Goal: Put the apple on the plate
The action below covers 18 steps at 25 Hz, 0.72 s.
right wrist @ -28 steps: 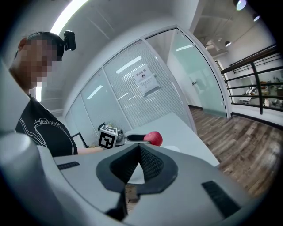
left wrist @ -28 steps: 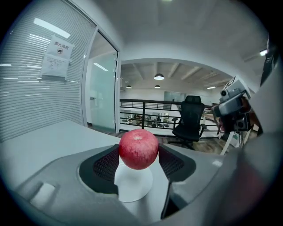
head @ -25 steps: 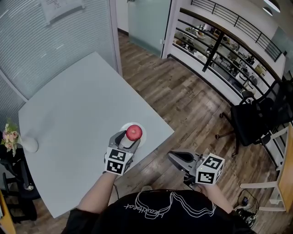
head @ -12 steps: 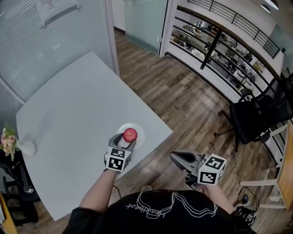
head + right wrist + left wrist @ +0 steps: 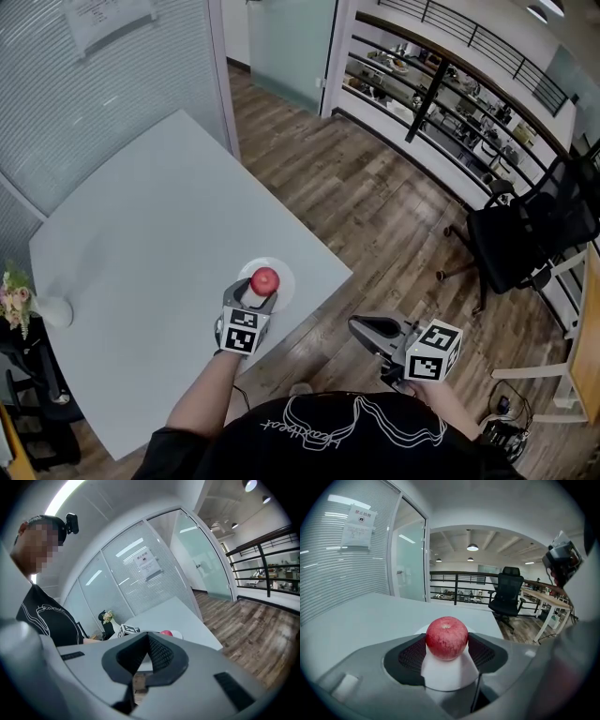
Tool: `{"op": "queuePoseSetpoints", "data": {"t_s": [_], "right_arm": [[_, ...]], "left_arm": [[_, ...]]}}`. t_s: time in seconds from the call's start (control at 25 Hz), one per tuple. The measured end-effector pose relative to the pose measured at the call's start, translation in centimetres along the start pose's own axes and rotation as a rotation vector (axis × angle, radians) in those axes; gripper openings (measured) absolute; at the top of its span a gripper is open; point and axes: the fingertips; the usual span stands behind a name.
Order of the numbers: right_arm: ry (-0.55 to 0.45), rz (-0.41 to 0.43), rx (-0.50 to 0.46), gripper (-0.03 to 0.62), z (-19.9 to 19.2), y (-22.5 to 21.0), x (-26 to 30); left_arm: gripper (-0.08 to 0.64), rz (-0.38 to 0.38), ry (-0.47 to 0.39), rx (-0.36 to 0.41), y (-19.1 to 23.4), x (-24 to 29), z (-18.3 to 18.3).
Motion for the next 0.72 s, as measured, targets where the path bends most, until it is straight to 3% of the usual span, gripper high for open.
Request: {"op": "queuePoseSetpoints", "data": {"t_s": [0.36,0.72], "right_arm": [[0.02,-0.011,0.009,0.009,-0.4,0.2,0.5],[0.003,0.026,-0.015,0.009,0.6,0.8,0.8]], "left_arm": [[0.296,-0.017,-0.021,0.002,0.2,0.1,-0.1],[0.327,-0.055,-0.079,-0.085,0.1,-2.2,1.0]]}}
Point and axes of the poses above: the fingertips, and each gripper's own axes: x forward along the fingers, y to its left, z out of its top, and after that the axes turned 3 degrees about y, right-handed
